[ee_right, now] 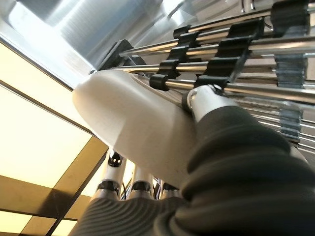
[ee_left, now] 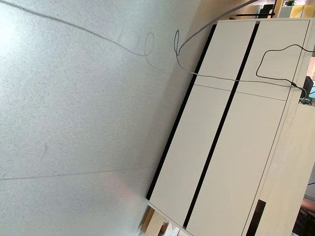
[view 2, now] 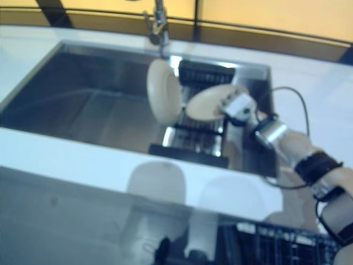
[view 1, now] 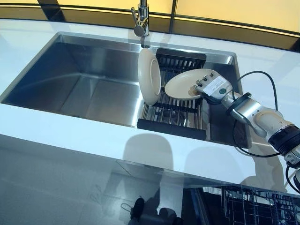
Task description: Take plates into dishwasher
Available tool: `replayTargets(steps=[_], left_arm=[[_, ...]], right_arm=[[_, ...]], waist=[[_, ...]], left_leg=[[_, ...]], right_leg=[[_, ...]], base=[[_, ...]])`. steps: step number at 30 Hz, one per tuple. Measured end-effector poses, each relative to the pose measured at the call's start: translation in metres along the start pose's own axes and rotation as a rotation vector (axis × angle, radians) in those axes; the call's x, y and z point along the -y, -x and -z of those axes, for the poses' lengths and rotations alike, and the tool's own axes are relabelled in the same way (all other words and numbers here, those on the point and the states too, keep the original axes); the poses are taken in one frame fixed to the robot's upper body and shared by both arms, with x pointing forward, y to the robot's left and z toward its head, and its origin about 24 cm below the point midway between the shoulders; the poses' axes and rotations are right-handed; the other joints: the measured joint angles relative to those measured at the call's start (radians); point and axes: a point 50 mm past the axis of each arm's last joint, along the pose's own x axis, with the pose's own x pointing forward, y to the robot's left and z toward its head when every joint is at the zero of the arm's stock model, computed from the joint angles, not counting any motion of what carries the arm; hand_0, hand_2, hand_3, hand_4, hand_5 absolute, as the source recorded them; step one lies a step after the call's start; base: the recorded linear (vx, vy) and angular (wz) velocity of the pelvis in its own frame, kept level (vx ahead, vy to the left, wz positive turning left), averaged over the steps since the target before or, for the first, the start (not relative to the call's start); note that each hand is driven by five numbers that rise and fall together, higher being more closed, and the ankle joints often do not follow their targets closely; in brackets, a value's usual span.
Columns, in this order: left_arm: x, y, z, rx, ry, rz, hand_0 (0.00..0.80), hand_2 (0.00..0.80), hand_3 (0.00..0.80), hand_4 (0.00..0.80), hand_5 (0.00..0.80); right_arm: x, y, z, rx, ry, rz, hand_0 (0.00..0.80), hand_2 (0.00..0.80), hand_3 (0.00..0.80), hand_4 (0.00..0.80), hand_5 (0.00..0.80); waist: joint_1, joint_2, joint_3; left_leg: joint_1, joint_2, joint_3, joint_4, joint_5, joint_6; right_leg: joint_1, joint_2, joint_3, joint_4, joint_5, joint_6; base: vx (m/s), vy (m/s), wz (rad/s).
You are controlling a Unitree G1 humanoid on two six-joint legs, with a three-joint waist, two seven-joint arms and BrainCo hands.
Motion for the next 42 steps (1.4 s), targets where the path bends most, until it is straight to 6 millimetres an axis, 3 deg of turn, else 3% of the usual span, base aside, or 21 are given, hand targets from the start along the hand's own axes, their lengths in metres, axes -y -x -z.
replayTargets(steps=[16,24,30,37,42], left_arm=[[0.000,0.000,-0.002,0.004,0.003,-0.001,0.000,0.000,0.000,0.000,0.000],[-0.002,-0.001,-0.006,0.009,0.015,-0.013,0.000,0.000,0.000,0.000,0.000],[-0.004,-0.001,-0.003,-0.007,0.012,-0.030,0.000,0.000,0.000,0.000,0.000],[-0.006,0.001,0.004,-0.023,0.002,-0.040,0.000,0.000,0.000,0.000,0.000],[-0.007,0.006,0.024,-0.079,-0.026,-0.041,0.000,0.000,0.000,0.000,0.000]], right_arm=[[-0.002,0.004,0.007,-0.020,0.017,-0.018,0.800,0.800,0.800,0.800,0.800],[0.007,0.014,0.036,-0.090,0.030,-0.013,0.800,0.800,0.800,0.800,0.800],[0.012,0.017,0.043,-0.123,-0.024,0.011,0.800,0.800,0.800,0.800,0.800],[0.014,0.017,0.045,-0.155,-0.107,0.036,0.800,0.800,0.800,0.800,0.800],[0.012,0.020,0.049,-0.180,-0.157,0.030,0.800,0.800,0.800,0.800,0.800]], waist=[[-0.007,-0.008,0.004],[-0.033,-0.044,-0.005],[-0.056,-0.092,-0.049],[-0.059,-0.089,-0.126],[-0.080,-0.082,-0.189]], left_leg=[[0.024,0.003,0.002,0.000,0.001,0.001],[0.067,0.007,0.009,0.000,-0.002,-0.002],[0.096,0.010,0.026,-0.001,-0.007,-0.003],[0.133,0.008,0.047,-0.001,-0.022,-0.001],[0.169,0.008,0.064,-0.002,-0.035,0.002]], right_leg=[[0.024,0.003,0.000,0.000,0.000,0.000],[0.064,0.005,0.008,0.000,0.000,0.000],[0.084,0.006,0.026,0.000,0.000,-0.001],[0.112,0.002,0.046,0.000,-0.002,0.000],[0.139,0.000,0.064,-0.002,-0.007,0.005]], base=[[0.004,0.001,0.00],[0.043,-0.007,-0.02],[0.057,0.010,-0.08],[0.062,0.029,-0.08],[0.049,0.033,-0.10]])
